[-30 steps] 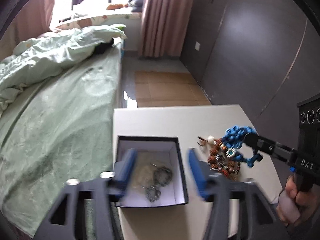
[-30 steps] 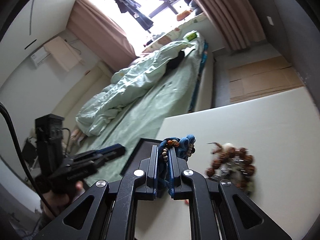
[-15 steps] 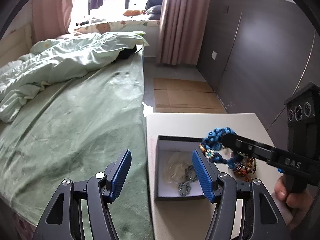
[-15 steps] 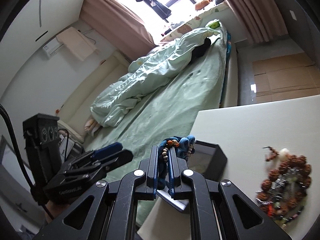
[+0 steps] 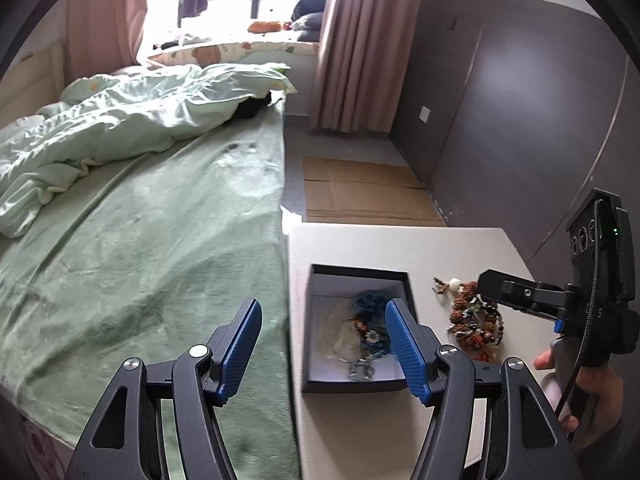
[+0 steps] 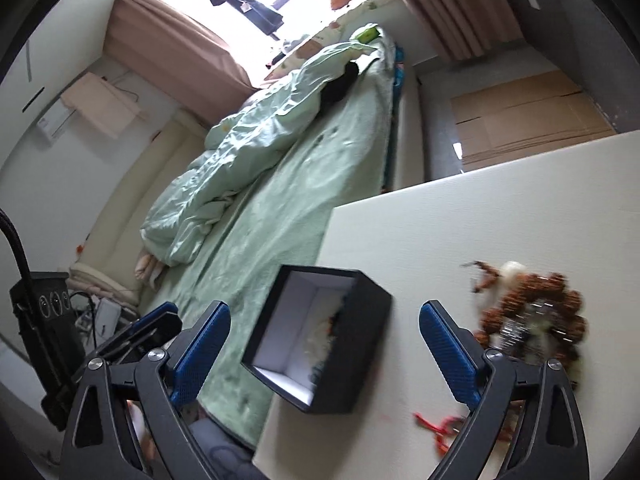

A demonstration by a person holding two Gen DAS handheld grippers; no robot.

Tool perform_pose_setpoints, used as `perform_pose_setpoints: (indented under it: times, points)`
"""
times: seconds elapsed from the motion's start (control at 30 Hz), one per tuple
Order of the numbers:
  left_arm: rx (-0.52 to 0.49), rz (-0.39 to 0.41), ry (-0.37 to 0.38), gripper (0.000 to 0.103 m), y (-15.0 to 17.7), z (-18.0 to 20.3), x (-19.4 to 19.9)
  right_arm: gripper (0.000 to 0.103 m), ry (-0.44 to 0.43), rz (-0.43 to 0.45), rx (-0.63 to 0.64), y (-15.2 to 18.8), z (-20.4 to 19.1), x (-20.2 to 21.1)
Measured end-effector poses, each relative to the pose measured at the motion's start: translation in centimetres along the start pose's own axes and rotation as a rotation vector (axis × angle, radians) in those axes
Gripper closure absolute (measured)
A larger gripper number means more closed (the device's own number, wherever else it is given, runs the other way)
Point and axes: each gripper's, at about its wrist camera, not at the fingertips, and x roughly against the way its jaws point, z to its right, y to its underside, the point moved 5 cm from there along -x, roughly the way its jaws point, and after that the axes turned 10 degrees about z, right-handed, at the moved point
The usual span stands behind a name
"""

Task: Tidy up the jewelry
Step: 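Move both grippers back to the remaining bead pile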

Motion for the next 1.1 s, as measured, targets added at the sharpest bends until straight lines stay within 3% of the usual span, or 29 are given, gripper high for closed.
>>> perform_pose_setpoints:
  times: [0.37, 0.87, 1.1]
  points:
    - [-0.039, -0.022, 0.082, 0.037, 0.7, 4.6, -1.3, 0.007, 0.092, 0.015, 0.027, -0.1, 3.8, 5.6]
    - [-0.131, -0.067, 0.208, 0.037, 1.9, 12.1, -3.8, 0.008, 0.201, 0.008, -0.044, 0.5, 9.7, 9.4]
    - [-0.143, -0.094, 0.211, 0.037, 2.4, 13.9, -5.3, 0.032, 0.227, -0.026, -0.103, 1.2, 12.4, 9.0]
